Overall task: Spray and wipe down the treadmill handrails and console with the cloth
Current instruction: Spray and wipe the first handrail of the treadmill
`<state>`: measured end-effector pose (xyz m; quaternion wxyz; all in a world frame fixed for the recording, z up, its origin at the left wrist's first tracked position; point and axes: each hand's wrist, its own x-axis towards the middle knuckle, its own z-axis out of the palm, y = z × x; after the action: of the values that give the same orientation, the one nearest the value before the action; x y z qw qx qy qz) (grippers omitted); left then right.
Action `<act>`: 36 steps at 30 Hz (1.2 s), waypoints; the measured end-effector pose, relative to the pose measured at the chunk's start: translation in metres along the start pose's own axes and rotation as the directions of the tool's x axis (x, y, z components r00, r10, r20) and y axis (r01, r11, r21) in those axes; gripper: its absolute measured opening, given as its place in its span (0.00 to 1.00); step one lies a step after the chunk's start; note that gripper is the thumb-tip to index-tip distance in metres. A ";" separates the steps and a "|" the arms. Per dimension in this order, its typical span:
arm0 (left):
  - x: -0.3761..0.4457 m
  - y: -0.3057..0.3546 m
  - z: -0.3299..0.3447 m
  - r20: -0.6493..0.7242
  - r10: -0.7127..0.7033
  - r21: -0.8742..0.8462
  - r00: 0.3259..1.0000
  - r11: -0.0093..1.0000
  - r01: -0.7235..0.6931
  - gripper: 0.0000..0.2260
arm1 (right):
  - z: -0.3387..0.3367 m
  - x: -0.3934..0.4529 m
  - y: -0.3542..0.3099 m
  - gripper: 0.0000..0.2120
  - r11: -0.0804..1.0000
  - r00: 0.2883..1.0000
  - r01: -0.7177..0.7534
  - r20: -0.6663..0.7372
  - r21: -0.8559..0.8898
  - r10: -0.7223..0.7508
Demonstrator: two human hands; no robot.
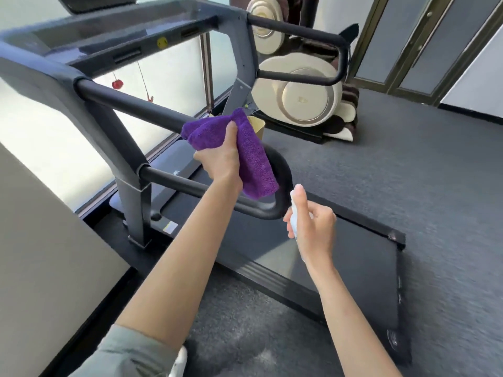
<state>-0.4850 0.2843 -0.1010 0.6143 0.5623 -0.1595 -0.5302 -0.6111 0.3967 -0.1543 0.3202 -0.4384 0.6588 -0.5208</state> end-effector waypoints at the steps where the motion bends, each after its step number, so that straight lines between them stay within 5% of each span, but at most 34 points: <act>1: -0.006 -0.002 0.003 -0.001 -0.006 0.016 1.000 1.000 0.006 0.39 | -0.008 0.001 0.001 0.33 1.000 1.000 -0.001 0.008 0.005 0.001; 8: -0.068 -0.060 0.022 0.021 0.126 0.293 0.992 0.948 -0.127 0.34 | -0.042 0.012 0.012 0.33 0.998 0.999 0.009 0.042 0.055 -0.011; 16: -0.063 -0.057 0.030 0.021 0.143 0.151 0.989 0.978 -0.145 0.31 | -0.065 0.027 0.019 0.34 0.996 0.999 -0.024 0.050 0.091 0.020; 21: -0.060 -0.090 0.024 0.046 0.328 0.309 0.944 0.894 -0.325 0.28 | -0.066 0.043 0.012 0.34 0.997 0.999 -0.013 0.047 0.074 0.010; 26: -0.056 -0.121 0.011 0.119 0.334 0.455 0.935 0.818 -0.350 0.30 | -0.063 0.055 0.014 0.34 1.000 0.999 -0.015 0.044 0.023 0.014; 33: -0.056 -0.101 0.031 -0.074 0.433 0.246 0.898 0.881 -0.404 0.23 | -0.065 0.079 0.019 0.37 0.996 0.995 -0.018 0.104 0.092 0.009; 36: -0.055 -0.120 0.033 -0.095 0.489 0.315 0.867 0.841 -0.439 0.24 | -0.064 0.095 0.022 0.37 0.994 0.982 -0.011 0.187 0.108 -0.009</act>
<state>-0.5894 0.3361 -0.1716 0.6491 0.6320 -0.3119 -0.2865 -0.7113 0.3375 -0.1558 0.4044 -0.4669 0.5968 -0.5122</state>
